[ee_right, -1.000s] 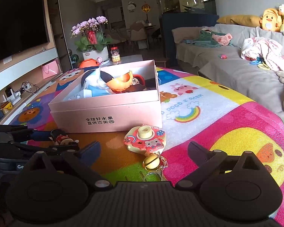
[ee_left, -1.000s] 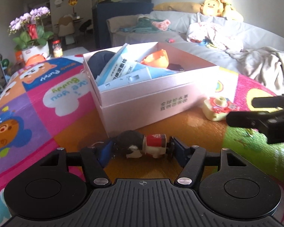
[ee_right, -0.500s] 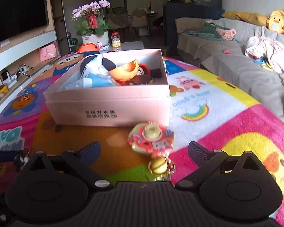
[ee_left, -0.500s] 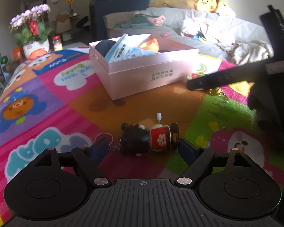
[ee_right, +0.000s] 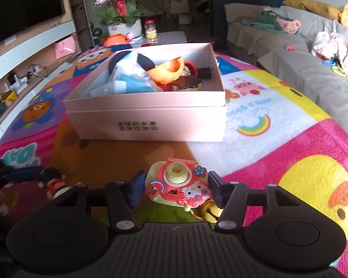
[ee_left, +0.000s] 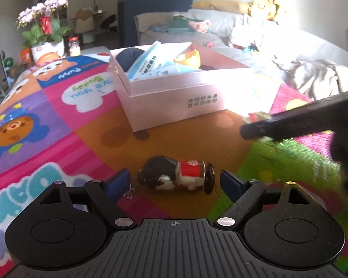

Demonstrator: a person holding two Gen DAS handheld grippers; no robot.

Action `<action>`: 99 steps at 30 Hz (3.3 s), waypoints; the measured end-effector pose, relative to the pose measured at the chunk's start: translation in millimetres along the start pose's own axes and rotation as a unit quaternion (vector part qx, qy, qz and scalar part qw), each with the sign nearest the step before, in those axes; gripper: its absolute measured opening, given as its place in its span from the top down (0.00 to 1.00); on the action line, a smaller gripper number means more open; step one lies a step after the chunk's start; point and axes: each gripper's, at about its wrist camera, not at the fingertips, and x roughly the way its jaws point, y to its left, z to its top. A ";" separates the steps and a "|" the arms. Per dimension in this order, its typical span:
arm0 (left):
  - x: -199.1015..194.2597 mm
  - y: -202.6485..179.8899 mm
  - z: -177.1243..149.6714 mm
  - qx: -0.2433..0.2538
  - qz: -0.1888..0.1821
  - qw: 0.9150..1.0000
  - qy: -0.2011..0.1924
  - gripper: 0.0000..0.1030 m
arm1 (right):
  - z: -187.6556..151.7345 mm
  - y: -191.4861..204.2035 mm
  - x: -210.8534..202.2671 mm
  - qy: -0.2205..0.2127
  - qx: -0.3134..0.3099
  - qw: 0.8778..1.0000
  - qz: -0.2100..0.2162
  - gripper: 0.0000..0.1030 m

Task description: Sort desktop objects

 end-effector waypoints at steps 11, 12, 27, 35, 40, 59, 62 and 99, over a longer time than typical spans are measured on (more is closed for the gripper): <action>-69.3 -25.9 38.1 0.084 0.000 0.992 -0.094 0.33 | 7.2 -0.3 -106.6 -0.072 -0.066 0.995 0.026 0.44; -81.1 -26.8 51.2 0.091 0.007 0.988 -0.123 0.33 | 15.9 -1.9 -123.1 -0.102 -0.066 0.992 0.021 0.44; 7.8 -12.3 192.1 0.077 0.038 0.976 -0.198 0.17 | 94.9 -30.7 -154.4 -0.274 -0.055 0.960 -0.025 0.44; 0.3 42.5 157.2 -0.031 0.041 0.985 -0.162 0.06 | 121.9 -44.7 -118.1 -0.265 -0.031 0.964 -0.018 0.44; -3.9 59.6 89.1 -0.039 0.056 0.994 -0.083 0.05 | 145.3 -39.9 -94.2 -0.254 -0.026 0.967 0.010 0.44; -11.4 49.9 19.9 -0.032 0.054 0.996 -0.063 0.00 | 128.9 -11.5 -41.2 -0.180 -0.012 0.983 0.010 0.19; -14.2 42.0 14.8 -0.043 0.052 0.996 -0.061 0.00 | 94.7 -10.0 -47.1 -0.175 -0.010 0.984 0.012 0.11; 11.1 32.4 -0.5 -0.136 0.172 0.976 0.000 0.00 | -16.6 21.3 20.6 -0.046 -0.062 0.997 -0.010 0.00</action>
